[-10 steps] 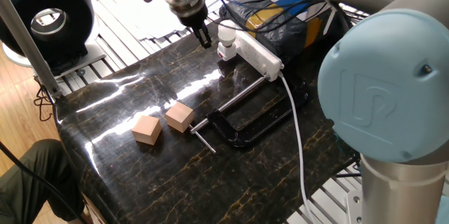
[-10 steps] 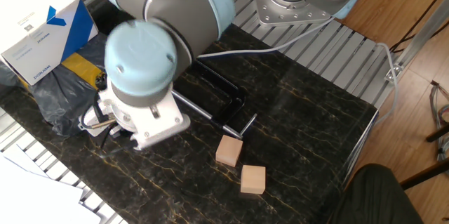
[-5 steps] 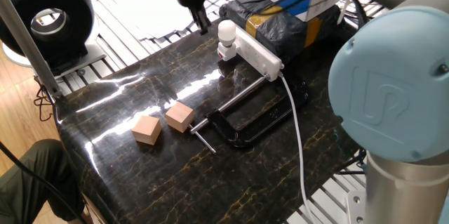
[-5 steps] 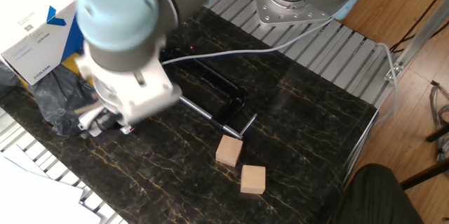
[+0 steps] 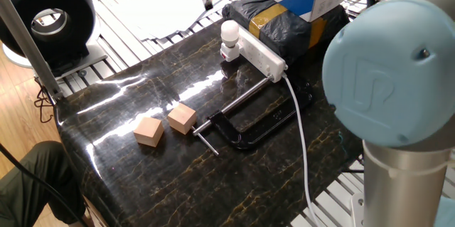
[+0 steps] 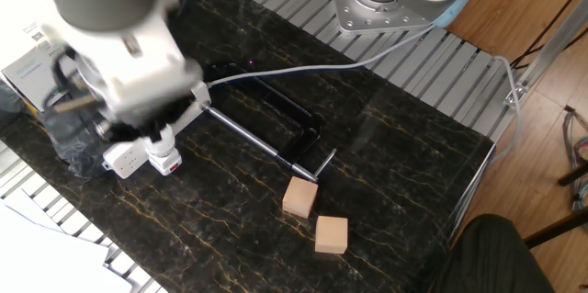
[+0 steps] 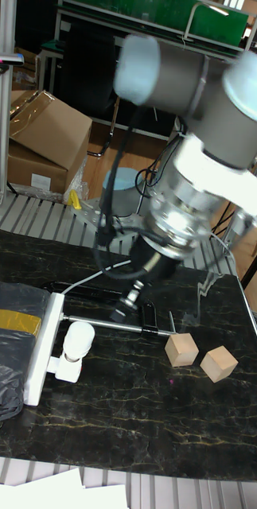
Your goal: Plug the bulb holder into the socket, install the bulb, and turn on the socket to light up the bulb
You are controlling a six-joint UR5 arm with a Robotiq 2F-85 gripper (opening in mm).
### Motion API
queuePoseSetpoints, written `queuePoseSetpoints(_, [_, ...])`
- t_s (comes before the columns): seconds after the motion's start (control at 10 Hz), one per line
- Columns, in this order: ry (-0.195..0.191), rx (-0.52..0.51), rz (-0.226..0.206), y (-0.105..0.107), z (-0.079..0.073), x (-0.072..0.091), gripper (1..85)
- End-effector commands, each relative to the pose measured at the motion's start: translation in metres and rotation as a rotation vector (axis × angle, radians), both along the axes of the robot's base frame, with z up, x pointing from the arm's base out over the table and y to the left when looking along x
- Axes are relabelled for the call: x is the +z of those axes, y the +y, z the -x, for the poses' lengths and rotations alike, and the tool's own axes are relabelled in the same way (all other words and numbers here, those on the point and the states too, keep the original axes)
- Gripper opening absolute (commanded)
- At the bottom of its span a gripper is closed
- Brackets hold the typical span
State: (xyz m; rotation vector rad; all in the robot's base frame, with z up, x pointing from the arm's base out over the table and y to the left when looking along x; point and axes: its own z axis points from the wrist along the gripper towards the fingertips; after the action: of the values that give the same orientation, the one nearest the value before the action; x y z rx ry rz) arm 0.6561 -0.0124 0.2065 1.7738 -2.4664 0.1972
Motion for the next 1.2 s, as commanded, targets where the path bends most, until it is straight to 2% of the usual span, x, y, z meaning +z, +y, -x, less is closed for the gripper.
queuePoseSetpoints(0.0, [0.027,0.044,-0.097,-0.013,0.014,0.004,20.3])
queuePoseSetpoints(0.1, [0.043,0.085,-0.087,-0.019,0.018,0.007,27.7])
queuePoseSetpoints(0.2, [0.047,0.15,-0.086,-0.021,0.017,0.007,42.7])
queuePoseSetpoints(0.3, [0.028,0.175,-0.082,-0.025,0.014,0.006,48.3])
queuePoseSetpoints(0.4, [0.008,0.193,-0.074,-0.03,0.008,0.0,48.3])
queuePoseSetpoints(0.5, [0.008,0.208,-0.108,-0.025,0.007,-0.006,49.0])
queuePoseSetpoints(0.6, [0.017,0.24,-0.125,-0.022,0.009,-0.008,50.7])
queuePoseSetpoints(0.7, [0.031,0.286,-0.124,-0.023,0.012,-0.011,53.7])
queuePoseSetpoints(0.8, [0.023,0.322,-0.1,-0.031,0.01,-0.012,55.3])
queuePoseSetpoints(0.9, [0.014,0.328,-0.098,-0.034,0.008,-0.013,55.3])
queuePoseSetpoints(1.0, [-0.006,0.372,-0.096,-0.032,-0.001,-0.015,56.0])
queuePoseSetpoints(1.1, [-0.021,0.408,-0.073,-0.036,-0.009,-0.021,57.3])
